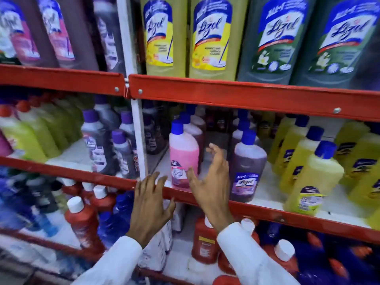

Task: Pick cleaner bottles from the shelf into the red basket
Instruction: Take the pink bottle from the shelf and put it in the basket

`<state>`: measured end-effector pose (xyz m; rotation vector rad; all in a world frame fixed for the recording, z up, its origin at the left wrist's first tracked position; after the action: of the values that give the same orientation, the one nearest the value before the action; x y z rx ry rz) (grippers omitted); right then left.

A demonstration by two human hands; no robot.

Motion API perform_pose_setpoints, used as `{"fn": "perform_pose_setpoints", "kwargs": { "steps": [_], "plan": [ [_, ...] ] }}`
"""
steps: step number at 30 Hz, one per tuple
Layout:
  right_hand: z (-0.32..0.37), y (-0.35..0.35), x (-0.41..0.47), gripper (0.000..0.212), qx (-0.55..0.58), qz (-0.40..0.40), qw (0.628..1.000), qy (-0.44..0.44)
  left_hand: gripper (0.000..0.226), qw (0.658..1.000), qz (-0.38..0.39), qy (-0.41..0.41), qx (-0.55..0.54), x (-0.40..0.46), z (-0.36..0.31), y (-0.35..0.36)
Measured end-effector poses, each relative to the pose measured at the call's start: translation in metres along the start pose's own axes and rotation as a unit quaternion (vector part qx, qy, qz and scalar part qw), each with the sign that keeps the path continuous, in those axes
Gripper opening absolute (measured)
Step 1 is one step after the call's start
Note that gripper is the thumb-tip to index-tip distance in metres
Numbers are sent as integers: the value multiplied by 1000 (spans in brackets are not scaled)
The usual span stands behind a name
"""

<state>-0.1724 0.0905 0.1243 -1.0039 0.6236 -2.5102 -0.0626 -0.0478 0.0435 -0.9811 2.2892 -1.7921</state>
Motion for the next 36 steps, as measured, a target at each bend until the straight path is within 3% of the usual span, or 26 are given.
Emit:
{"fn": "perform_pose_setpoints", "kwargs": {
  "steps": [4,8,12,18,21,25,27,30,33,36],
  "plan": [
    [-4,43,9,104,53,-40,990,123,56,999,35,20,7,5,17,21],
    [-15,72,22,102,82,-63,981,161,57,999,30,42,-15,5,21,27],
    [-22,69,37,89,155,-57,976,143,61,998,38,56,-9,3,23,30],
    [-2,20,38,83,309,-21,950,28,63,997,52,65,9,3,22,32],
    [11,7,43,73,477,85,874,-34,60,997,42,59,-22,5,18,31],
    [43,3,36,66,678,275,678,-69,68,994,50,79,-60,8,3,37],
    [61,-7,31,60,693,326,636,-95,72,993,65,76,-66,10,1,44],
    [71,-24,30,59,679,347,640,-93,69,992,70,84,-61,13,4,51],
    [65,-33,26,60,664,304,679,-69,61,991,59,106,-49,14,5,51],
    [53,-53,23,56,523,171,834,-40,56,993,38,108,-42,12,2,44]
  ]
}}
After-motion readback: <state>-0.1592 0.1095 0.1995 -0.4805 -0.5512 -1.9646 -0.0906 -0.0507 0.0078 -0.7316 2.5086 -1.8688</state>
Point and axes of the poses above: each hand's wrist, its own x-axis towards the middle knuckle, its own y-axis out of the palm, z = x × y, the point moved 9 cm from there along x, towards the middle knuckle, and after that the axes turned 11 degrees about z, right-handed, at the moved point
